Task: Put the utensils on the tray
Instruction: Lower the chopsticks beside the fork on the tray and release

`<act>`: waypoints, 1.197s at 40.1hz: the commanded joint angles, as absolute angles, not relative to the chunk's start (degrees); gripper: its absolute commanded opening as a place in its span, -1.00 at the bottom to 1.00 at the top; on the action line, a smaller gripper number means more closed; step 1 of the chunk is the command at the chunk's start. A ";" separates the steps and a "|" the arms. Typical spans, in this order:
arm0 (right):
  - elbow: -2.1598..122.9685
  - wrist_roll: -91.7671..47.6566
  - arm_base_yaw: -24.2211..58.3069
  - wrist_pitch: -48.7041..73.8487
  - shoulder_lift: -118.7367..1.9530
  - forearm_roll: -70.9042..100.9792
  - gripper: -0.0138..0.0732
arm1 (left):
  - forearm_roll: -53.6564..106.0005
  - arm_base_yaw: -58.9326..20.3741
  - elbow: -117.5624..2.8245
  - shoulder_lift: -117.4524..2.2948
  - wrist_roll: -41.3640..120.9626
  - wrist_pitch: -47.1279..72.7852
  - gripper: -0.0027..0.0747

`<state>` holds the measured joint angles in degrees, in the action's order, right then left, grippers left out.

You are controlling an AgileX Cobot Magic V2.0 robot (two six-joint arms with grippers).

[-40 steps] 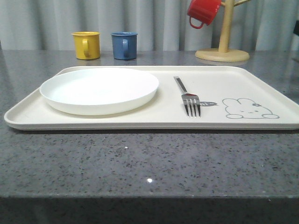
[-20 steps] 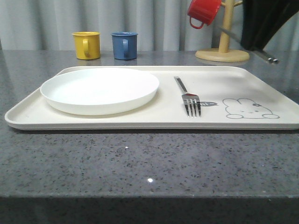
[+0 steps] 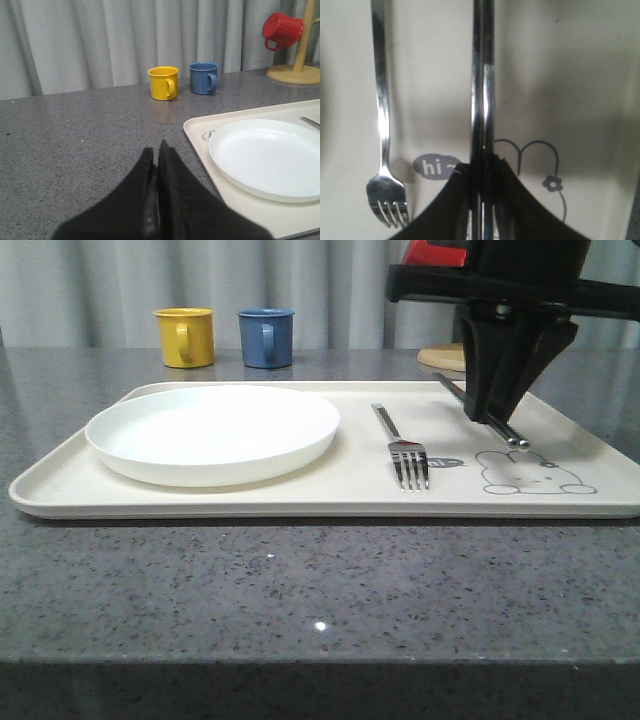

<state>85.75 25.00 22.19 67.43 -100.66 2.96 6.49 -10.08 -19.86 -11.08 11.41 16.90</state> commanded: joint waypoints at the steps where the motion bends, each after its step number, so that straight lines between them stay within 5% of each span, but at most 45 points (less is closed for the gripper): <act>1: 87.49 25.55 22.17 66.19 -99.39 2.58 -0.57 | 7.13 -10.39 -21.42 -11.72 11.36 12.50 -0.98; 15: 87.49 25.88 22.17 67.08 -102.05 2.58 -0.54 | 7.13 -10.39 -21.42 -11.72 11.36 12.50 -0.98; 31: 88.50 25.88 22.17 69.45 -101.26 1.23 0.17 | 7.13 -10.39 -21.42 -11.72 11.36 12.50 -0.98; 48: 96.15 15.86 14.37 76.51 -95.47 -3.77 0.18 | 7.13 -10.39 -21.42 -11.72 11.36 12.50 -0.98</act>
